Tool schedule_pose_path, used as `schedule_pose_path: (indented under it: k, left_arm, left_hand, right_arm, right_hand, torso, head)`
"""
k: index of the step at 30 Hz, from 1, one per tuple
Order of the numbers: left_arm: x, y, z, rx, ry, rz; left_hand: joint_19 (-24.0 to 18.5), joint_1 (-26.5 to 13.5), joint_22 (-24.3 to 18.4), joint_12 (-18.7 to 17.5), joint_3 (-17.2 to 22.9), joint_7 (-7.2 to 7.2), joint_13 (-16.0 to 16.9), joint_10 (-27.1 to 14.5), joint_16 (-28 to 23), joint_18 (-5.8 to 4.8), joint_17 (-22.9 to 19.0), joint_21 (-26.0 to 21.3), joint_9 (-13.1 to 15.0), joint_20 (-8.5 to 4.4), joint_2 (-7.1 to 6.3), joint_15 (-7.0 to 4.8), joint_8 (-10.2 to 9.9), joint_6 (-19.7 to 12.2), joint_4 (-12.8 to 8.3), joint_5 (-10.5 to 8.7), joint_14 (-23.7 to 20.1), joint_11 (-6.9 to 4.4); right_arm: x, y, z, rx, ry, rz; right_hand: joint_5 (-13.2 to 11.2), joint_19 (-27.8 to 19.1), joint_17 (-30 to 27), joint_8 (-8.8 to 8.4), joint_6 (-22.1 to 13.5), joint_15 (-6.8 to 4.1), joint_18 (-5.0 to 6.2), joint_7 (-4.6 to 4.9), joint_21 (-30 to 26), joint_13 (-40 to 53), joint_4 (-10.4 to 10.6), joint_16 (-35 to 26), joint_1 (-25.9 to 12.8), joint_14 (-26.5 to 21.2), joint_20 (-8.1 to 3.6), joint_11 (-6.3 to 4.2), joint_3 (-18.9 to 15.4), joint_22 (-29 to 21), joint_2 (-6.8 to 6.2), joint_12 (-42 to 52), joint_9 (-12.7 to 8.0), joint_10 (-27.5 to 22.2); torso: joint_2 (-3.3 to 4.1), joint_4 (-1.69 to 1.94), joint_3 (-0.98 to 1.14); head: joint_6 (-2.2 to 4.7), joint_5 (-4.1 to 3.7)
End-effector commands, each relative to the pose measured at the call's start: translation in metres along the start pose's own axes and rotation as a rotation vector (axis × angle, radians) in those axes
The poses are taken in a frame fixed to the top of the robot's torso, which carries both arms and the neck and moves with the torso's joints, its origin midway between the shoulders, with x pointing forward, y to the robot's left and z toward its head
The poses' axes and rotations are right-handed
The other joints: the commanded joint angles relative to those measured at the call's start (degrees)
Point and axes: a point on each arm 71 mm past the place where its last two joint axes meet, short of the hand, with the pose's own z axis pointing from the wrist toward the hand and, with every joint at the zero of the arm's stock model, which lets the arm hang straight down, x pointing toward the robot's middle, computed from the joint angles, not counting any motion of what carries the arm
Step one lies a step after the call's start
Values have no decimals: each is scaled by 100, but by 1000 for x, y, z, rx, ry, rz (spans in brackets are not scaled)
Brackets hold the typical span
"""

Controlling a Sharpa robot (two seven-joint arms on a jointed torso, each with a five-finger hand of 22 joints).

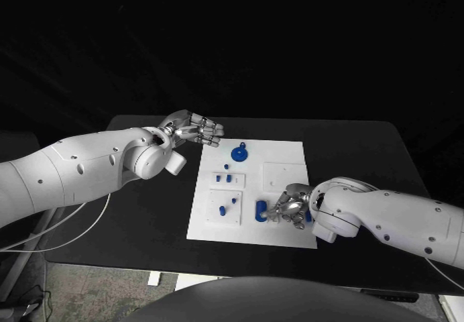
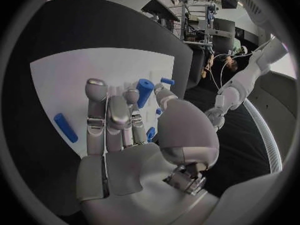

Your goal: Assemble the parts on the task board

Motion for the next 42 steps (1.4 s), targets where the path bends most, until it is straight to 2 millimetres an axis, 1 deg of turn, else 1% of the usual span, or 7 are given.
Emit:
schedule_pose_path:
  k: [1,3,11,28,30,34,42]
  left_arm:
    - [2,-1,1,6,15,-8]
    - [2,-1,1,6,16,-8]
    - [2,-1,1,6,17,-8]
    - [2,-1,0,3,21,-9]
    - [2,-1,0,2,21,-9]
    - [3,-1,0,1,22,-9]
    - [2,0,0,0,22,-9]
  left_hand:
    - [37,-14,-5,24,10,4,-5,-21,-17,48,-5,32,3,8,33,5,25,-31,31,13,-24,33]
    - [39,-20,-10,25,10,4,-5,-20,-16,48,-5,33,2,9,40,6,23,-35,46,15,-21,34]
    - [39,-20,-10,25,10,4,-5,-20,-16,48,-5,33,2,9,40,6,23,-35,46,15,-21,34]
    - [38,-26,-14,24,11,3,-6,-22,-17,48,-5,32,3,10,44,6,25,-33,56,14,-24,34]
    - [38,-26,-14,24,11,3,-6,-22,-17,48,-5,32,3,10,44,6,25,-33,56,14,-24,34]
    - [38,-26,-14,24,11,3,-6,-22,-17,48,-5,32,3,10,44,6,25,-33,56,14,-24,34]
    - [38,-26,-14,24,11,3,-6,-22,-17,48,-5,32,3,10,44,6,25,-33,56,14,-24,34]
  right_arm:
    - [3,3,0,-31,31,-15]
    - [3,3,0,-30,31,-15]
    - [5,6,3,-22,23,-19]
    - [0,3,8,19,-38,-14]
    - [0,3,8,24,-34,-18]
    - [0,3,10,29,-25,-24]
    - [1,3,11,31,-10,-32]
  right_hand:
    - [2,34,5,27,65,-15,8,-1,21,12,-158,29,125,46,-15,-6,24,346,60,44,20,57]
    - [60,34,6,19,90,-18,6,-14,38,9,-472,37,108,47,-15,-14,48,348,193,59,46,59]
    - [710,33,-5,17,124,-27,0,-37,86,3,-828,57,-94,48,-23,-31,111,352,283,102,49,61]
    - [789,49,-30,15,213,-54,-23,-84,172,-4,-1019,85,-283,51,-49,-64,239,361,580,143,48,95]
    - [566,48,-34,15,202,-55,-24,-88,167,-6,-1060,86,-256,50,-50,-66,361,360,679,138,43,86]
    - [453,42,-45,18,208,-54,-27,-84,173,0,-1176,94,-447,47,-51,-65,757,359,589,147,45,84]
    - [520,37,-54,18,209,-45,-28,-80,172,-7,-1164,95,-462,42,-43,-61,626,358,555,145,59,87]
  torso:
    - [1,3,-1]
    - [0,4,-3]
    - [3,11,-4]
    - [2,6,-5]
    - [2,6,-4]
    - [3,7,-2]
    - [0,2,-1]
  head:
    - [0,-10]
    - [0,-8]
    - [0,-20]
    - [0,-20]
    - [0,-23]
    - [0,-27]
    - [0,-34]
